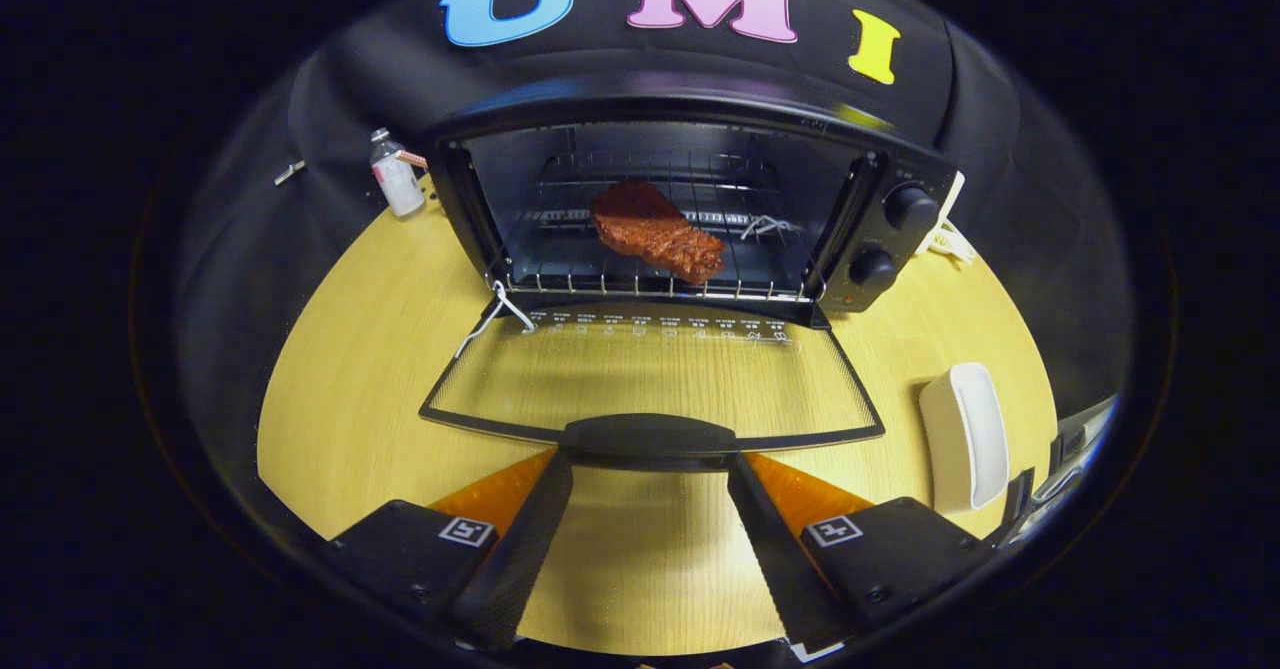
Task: Open the toaster oven, put the food inside, and close the toaster oven door.
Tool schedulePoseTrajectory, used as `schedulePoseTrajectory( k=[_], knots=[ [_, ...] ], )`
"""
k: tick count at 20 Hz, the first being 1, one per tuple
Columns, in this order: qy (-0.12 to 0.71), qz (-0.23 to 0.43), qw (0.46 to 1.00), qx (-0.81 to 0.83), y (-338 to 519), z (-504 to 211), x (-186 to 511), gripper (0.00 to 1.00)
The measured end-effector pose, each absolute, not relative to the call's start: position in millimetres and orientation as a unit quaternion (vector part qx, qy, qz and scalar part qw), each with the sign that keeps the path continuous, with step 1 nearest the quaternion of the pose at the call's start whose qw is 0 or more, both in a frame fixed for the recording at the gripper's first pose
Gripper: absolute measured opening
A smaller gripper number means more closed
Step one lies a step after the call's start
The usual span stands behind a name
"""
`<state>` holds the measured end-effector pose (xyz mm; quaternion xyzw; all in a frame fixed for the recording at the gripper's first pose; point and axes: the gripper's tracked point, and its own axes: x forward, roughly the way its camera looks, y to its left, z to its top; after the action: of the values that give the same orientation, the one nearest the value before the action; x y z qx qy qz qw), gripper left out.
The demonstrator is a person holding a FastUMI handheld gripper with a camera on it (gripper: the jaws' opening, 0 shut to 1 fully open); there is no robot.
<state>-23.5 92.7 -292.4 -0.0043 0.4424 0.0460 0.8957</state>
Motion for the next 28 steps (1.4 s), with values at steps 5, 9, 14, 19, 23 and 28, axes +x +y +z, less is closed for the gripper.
schedulePoseTrajectory(
  k=[5,9,14,19,23,28],
  knots=[
    [0.409,0.055,0.911,0.007,94.0,-257.6,-16.4,0.97],
    [0.33,0.073,0.941,-0.031,99.2,-213.2,1.6,0.96],
    [0.265,0.111,0.956,-0.058,113.2,-177.8,29.3,1.0],
    [0.222,0.113,0.968,-0.018,109.2,-140.6,38.4,0.97],
    [0.173,0.119,0.977,0.033,89.8,-98.3,15.3,0.98],
    [0.134,0.08,0.986,0.051,31.1,-60.9,-11.6,0.97]
  ],
)
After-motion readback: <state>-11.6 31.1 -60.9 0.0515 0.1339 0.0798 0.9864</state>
